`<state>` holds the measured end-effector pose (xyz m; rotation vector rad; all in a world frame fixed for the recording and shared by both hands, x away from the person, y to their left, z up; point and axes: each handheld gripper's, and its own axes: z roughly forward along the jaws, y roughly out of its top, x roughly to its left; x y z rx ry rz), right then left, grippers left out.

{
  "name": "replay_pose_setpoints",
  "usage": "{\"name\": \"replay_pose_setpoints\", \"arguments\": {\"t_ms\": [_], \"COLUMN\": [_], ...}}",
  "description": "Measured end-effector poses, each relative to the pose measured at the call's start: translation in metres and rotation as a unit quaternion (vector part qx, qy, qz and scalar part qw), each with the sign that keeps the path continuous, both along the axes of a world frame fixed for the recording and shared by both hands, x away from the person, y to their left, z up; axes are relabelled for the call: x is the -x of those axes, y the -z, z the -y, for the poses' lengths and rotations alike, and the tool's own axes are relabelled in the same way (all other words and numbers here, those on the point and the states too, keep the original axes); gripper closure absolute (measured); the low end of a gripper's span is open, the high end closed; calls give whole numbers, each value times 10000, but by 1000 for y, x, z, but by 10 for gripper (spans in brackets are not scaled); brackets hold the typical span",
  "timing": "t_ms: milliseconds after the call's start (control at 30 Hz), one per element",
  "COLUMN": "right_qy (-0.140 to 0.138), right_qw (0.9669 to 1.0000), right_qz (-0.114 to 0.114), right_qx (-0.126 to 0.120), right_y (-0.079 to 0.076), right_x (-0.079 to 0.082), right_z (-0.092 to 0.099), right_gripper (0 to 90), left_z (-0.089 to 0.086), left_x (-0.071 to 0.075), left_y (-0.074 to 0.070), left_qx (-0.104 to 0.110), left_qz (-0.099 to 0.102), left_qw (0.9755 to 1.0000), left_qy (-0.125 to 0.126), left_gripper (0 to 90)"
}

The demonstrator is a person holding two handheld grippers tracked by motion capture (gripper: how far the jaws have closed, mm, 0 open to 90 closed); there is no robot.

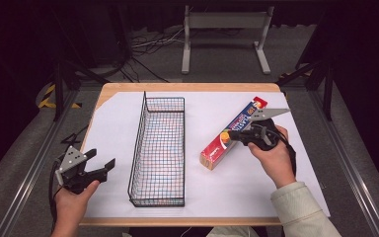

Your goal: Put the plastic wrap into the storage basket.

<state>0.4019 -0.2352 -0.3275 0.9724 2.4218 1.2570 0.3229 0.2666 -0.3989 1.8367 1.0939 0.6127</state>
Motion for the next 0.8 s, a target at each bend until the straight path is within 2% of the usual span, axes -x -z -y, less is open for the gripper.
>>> {"name": "replay_pose_setpoints", "arguments": {"t_ms": [100,300,433,500,633,800], "right_qy": [3,-134,-176,-184,-175,-178], "right_qw": [9999,9996,9984,9980,9951,9915], "right_qz": [-75,-109,-279,-333,-620,-817], "right_qx": [125,218,467,503,755,998], "right_y": [0,4,13,15,32,46], "right_x": [-14,-31,-43,-46,-58,-66], "right_z": [-15,-38,-54,-57,-67,-76], "right_gripper": [900,900,900,900,900,900], "left_z": [-1,-4,-5,-6,-6,-5], "left_x": [0,-1,-1,-1,-1,-1], "left_y": [0,2,3,3,3,3], "left_qx": [14,40,37,34,67,64], "left_qz": [18,-31,-38,-37,-19,-22], "left_qw": [10000,10000,10000,10000,10000,10000], "left_qy": [-15,-54,-67,-70,-32,-27], "left_gripper": [246,247,247,247,246,247]}}
